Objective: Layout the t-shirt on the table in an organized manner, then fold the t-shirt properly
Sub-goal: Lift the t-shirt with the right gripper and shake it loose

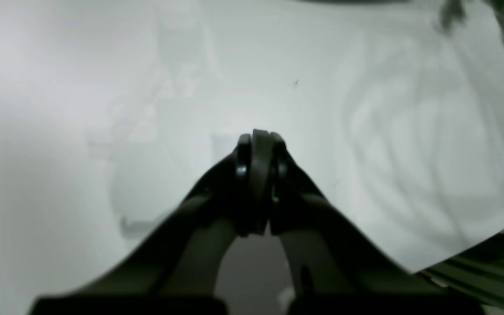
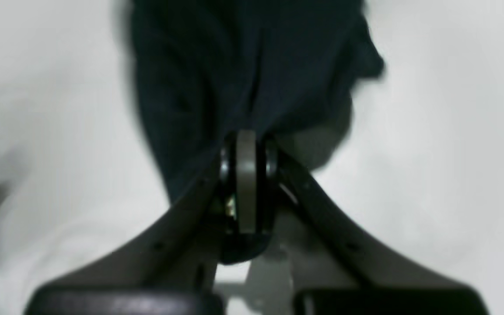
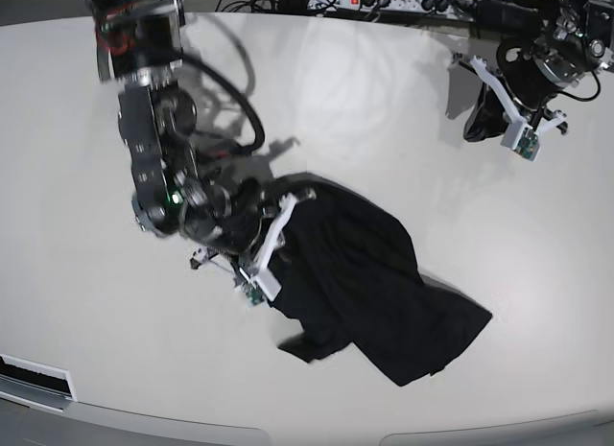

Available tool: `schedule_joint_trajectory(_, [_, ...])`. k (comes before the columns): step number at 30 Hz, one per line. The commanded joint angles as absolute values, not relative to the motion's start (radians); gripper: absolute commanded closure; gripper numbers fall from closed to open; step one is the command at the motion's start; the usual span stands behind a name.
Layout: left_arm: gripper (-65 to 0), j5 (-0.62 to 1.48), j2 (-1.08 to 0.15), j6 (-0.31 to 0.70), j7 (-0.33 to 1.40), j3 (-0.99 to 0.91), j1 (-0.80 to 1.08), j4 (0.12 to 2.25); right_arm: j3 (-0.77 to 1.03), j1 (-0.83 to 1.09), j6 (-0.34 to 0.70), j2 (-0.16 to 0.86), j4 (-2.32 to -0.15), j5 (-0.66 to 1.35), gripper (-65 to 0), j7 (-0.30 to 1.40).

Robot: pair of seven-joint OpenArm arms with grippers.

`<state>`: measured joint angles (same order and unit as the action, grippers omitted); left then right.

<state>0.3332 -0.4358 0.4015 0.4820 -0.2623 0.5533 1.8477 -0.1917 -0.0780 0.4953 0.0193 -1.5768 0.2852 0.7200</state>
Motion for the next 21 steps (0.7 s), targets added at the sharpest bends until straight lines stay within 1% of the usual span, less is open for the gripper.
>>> schedule_joint_trajectory(1, [0.0,0.342,-0.449,0.401,0.46,-0.268,0.553,1.862,-0.189,-0.066,0.518,0.017,-1.662,0.299,0.0,0.698])
schedule_joint_trajectory(3, [0.0,0.341,-0.45,0.401,0.464,-0.268,0.554,1.862,-0.189,0.012,0.539,0.017,-1.763,0.308,0.0,0.693])
schedule_joint_trajectory(5, [0.0,0.342,-0.449,0.401,0.468,-0.268,0.553,1.862,-0.189,0.081,0.569,0.017,-1.828,0.359,0.0,0.693])
schedule_joint_trajectory(9, [0.0,0.342,-0.449,0.401,0.468,-0.268,0.553,1.862,-0.189,0.187,0.698,0.017,-1.889,0.527,0.0,0.694])
schedule_joint_trajectory(12, [0.0,0.342,-0.449,0.401,0.468,-0.268,0.553,1.862,-0.201,0.236,0.698,0.017,-1.892,0.64,0.0,0.722])
schedule_joint_trajectory(15, [0.0,0.342,-0.449,0.401,0.467,-0.268,0.553,1.862,-0.259,0.239,0.698,0.017,-1.892,0.679,0.0,0.789])
schedule_joint_trajectory(18, [0.0,0.342,-0.449,0.401,0.467,-0.268,0.553,1.862,-0.361,0.233,0.698,0.016,-1.892,0.675,0.0,0.798])
schedule_joint_trajectory(20, [0.0,0.342,-0.449,0.401,0.468,-0.268,0.553,1.862,-0.432,0.226,0.698,0.007,-1.892,0.624,0.0,0.795])
schedule_joint_trajectory(21, [0.0,0.342,-0.449,0.401,0.468,-0.268,0.553,1.862,-0.461,0.22,0.698,-0.002,-1.892,0.572,-5.4,0.786])
